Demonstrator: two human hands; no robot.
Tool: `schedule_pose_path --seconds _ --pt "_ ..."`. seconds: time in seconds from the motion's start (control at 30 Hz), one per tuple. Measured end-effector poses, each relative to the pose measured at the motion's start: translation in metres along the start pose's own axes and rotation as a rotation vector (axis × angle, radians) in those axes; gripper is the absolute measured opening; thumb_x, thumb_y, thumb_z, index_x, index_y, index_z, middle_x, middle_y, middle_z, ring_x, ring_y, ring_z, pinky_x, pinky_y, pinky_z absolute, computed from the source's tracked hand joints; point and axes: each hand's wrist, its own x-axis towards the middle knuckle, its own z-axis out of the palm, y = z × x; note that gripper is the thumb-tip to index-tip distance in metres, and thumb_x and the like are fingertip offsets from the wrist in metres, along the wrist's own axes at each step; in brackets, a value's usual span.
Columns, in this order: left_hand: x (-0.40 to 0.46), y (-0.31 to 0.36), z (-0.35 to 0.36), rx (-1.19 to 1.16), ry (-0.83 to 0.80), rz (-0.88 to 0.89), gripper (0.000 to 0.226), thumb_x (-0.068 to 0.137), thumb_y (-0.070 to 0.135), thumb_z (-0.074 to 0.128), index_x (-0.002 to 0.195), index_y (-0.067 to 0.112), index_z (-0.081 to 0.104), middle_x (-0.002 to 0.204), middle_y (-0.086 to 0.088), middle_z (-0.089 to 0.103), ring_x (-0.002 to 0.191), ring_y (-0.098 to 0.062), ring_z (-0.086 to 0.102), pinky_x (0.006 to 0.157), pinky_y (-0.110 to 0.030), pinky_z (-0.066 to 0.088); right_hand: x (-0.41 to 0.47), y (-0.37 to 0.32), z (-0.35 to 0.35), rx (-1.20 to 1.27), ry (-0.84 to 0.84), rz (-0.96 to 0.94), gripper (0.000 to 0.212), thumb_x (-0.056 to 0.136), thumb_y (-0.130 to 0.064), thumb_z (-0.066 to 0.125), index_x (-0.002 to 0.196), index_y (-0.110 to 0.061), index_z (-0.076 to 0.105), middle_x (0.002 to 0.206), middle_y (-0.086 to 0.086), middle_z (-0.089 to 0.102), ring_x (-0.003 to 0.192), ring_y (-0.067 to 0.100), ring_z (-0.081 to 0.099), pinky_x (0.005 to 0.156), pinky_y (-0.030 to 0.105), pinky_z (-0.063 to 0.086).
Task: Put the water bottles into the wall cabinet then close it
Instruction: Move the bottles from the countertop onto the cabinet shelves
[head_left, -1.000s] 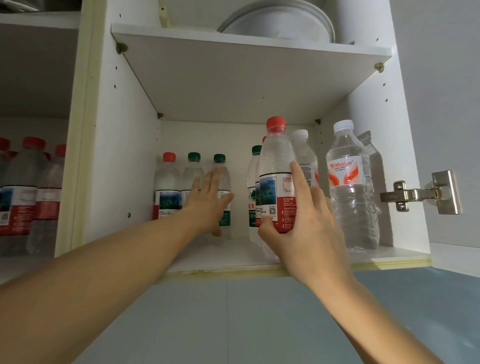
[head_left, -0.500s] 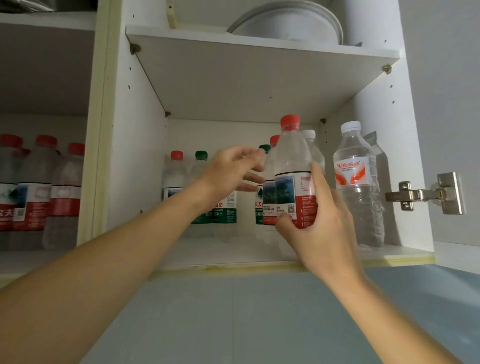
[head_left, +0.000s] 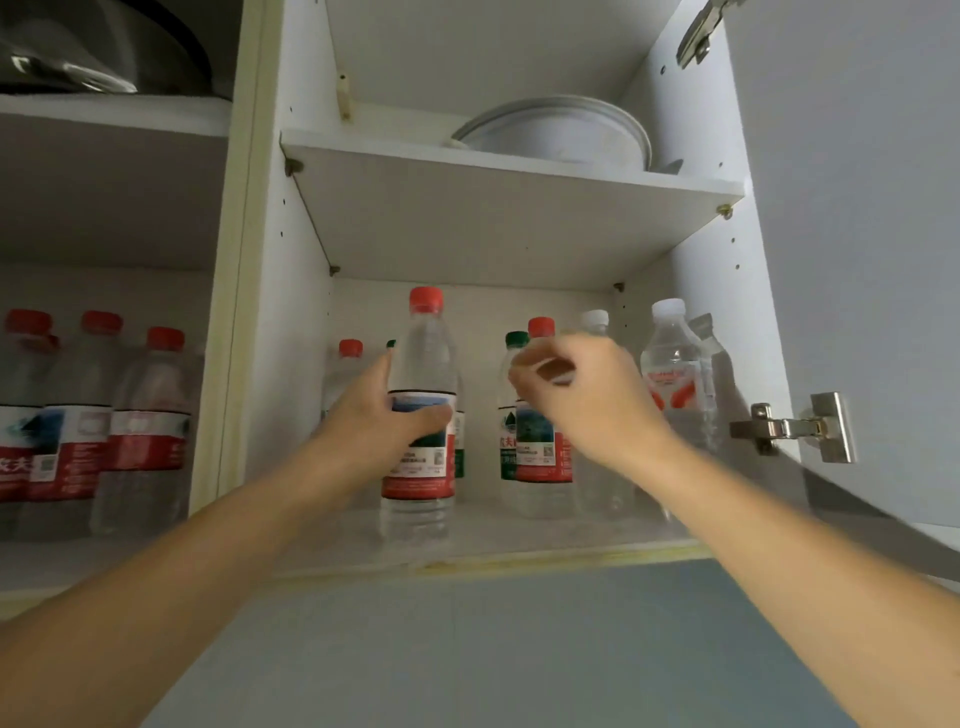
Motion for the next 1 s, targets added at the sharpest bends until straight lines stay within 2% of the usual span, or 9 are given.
schedule_pose_path --seconds 0.07,0.17,0.27,0.37,0.47,0.57,0.67,0.87,1.0 --pt "-0.002 -0.012 -0.009 0.041 0.115 -0.028 0.061 0.090 0.028 0.074 0.141 0.038 0.041 0.116 0.009 0.064 0.099 -0.019 0.067 0.078 -0.039 0.057 0.036 -0.011 -0.018 -0.103 0.050 -0.066 0.010 0.093 -0.028 0.069 0.101 -0.026 0.075 0.092 -0.014 0.070 0.085 -0.004 0.064 0.072 0.013 0.047" --pt "-0.007 -0.027 -0.013 0.168 0.248 -0.004 0.093 0.092 0.029 0.073 0.161 0.037 0.011 0.122 0.005 0.052 0.096 -0.014 0.058 0.071 -0.027 0.052 0.091 -0.015 -0.022 -0.389 -0.067 -0.114 0.022 0.094 -0.026 0.066 0.113 -0.019 0.073 0.102 -0.001 0.069 0.091 0.018 0.069 0.082 0.030 0.056" --pt "-0.012 -0.034 -0.011 0.171 0.292 0.023 0.096 0.093 0.029 0.071 0.161 0.040 0.004 0.136 -0.007 0.053 0.109 -0.022 0.061 0.087 -0.043 0.059 0.130 -0.006 -0.011 -0.622 -0.276 -0.063 0.041 0.097 -0.034 0.064 0.135 -0.019 0.061 0.125 -0.001 0.060 0.090 0.015 0.070 0.080 0.029 0.057" --pt "-0.014 -0.037 -0.008 0.203 0.294 0.050 0.095 0.094 0.032 0.068 0.162 0.038 0.002 0.139 -0.010 0.052 0.116 -0.025 0.060 0.091 -0.050 0.059 0.159 0.006 0.002 -0.733 -0.432 -0.053 0.056 0.095 -0.044 0.068 0.141 -0.015 0.056 0.140 0.005 0.058 0.114 0.019 0.061 0.097 0.030 0.044" --pt "-0.013 -0.041 -0.010 0.259 0.315 0.088 0.093 0.095 0.036 0.064 0.162 0.038 0.000 0.135 -0.007 0.052 0.112 -0.020 0.057 0.092 -0.046 0.058 0.187 0.015 0.017 -0.874 -0.547 0.017 0.062 0.091 -0.054 0.068 0.135 -0.011 0.063 0.130 0.009 0.065 0.119 0.028 0.062 0.103 0.038 0.045" --pt "-0.014 -0.045 -0.009 0.280 0.326 0.094 0.091 0.096 0.038 0.062 0.162 0.038 -0.001 0.133 -0.007 0.051 0.108 -0.019 0.057 0.091 -0.043 0.059 0.207 0.029 0.027 -0.862 -0.653 0.234 0.066 0.083 -0.054 0.077 0.128 -0.008 0.062 0.113 0.013 0.068 0.094 0.030 0.070 0.085 0.042 0.061" --pt "-0.011 -0.045 -0.009 0.310 0.330 0.085 0.092 0.096 0.041 0.059 0.162 0.034 -0.003 0.137 -0.009 0.049 0.110 -0.020 0.058 0.092 -0.042 0.058 0.217 0.040 0.033 -0.860 -0.717 0.367 0.065 0.079 -0.051 0.083 0.122 -0.006 0.063 0.112 0.016 0.067 0.092 0.030 0.071 0.086 0.047 0.063" --pt "-0.010 -0.043 -0.008 0.309 0.325 0.074 0.091 0.095 0.044 0.057 0.161 0.033 -0.005 0.139 -0.009 0.047 0.108 -0.018 0.055 0.090 -0.039 0.056 0.224 0.042 0.040 -0.858 -0.748 0.242 0.047 0.088 -0.039 0.078 0.124 -0.011 0.069 0.118 0.013 0.071 0.108 0.031 0.070 0.102 0.047 0.055" --pt "-0.012 -0.044 -0.006 0.314 0.332 0.080 0.091 0.096 0.046 0.056 0.161 0.035 -0.007 0.139 -0.007 0.046 0.106 -0.014 0.051 0.091 -0.034 0.052 0.227 0.050 0.051 -0.699 -0.743 0.227 0.033 0.094 -0.020 0.073 0.122 -0.002 0.070 0.102 0.017 0.076 0.094 0.028 0.074 0.095 0.044 0.059"
